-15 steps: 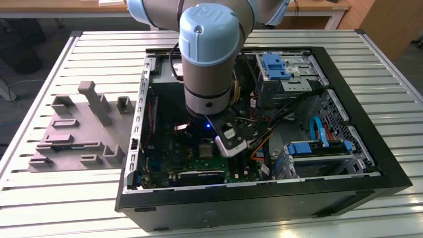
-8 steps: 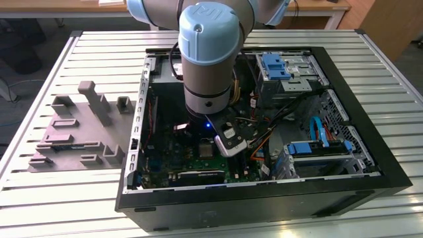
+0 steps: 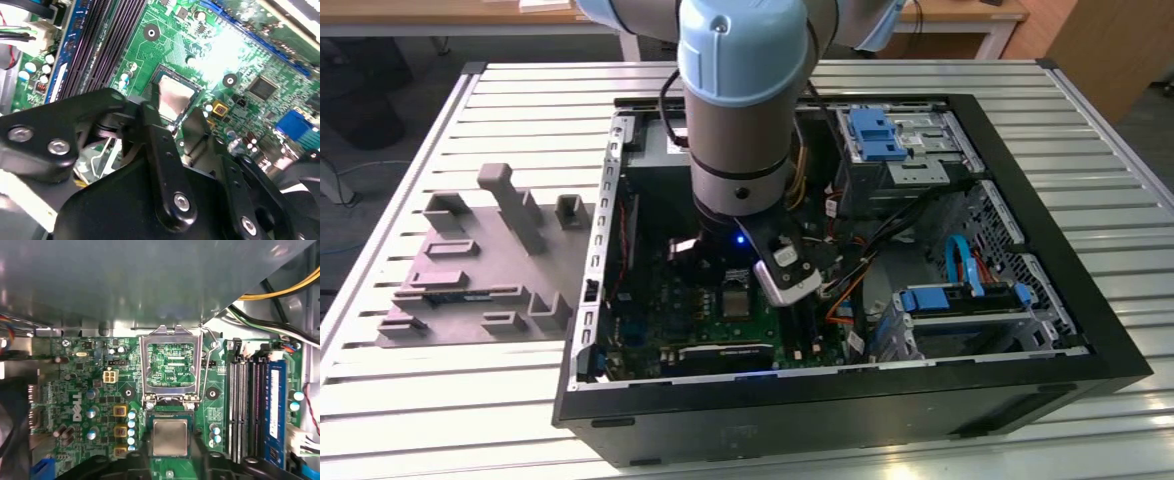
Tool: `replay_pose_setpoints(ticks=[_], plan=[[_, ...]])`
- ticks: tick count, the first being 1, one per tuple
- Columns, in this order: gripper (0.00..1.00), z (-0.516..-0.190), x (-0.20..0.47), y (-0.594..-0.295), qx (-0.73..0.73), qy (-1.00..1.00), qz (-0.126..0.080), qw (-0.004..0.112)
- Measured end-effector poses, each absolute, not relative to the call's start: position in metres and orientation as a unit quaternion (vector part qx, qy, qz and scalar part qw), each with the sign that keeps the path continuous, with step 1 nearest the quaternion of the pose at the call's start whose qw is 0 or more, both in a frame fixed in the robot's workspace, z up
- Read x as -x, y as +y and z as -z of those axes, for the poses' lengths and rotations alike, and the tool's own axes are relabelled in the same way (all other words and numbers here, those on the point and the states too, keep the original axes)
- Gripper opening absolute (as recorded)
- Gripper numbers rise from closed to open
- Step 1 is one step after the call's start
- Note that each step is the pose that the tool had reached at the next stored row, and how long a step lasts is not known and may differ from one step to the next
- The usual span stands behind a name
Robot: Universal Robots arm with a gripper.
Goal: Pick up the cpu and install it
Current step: 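Place the cpu into insertion slot, then close the cpu cover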
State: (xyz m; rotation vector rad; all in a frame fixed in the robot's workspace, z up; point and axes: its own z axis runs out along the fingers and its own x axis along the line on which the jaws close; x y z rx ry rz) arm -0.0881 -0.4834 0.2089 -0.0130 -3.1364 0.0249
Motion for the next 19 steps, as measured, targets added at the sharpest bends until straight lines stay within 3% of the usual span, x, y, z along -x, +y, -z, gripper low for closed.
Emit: replay_pose_setpoints(ticks=[8, 19], plan=[[0.11, -0.2142, 0.0881, -0.4834, 0.004, -1.000, -0.008, 0.003], [0.11, -0.2146, 0.0881, -0.4834, 0.004, -1.000, -0.008, 0.003]])
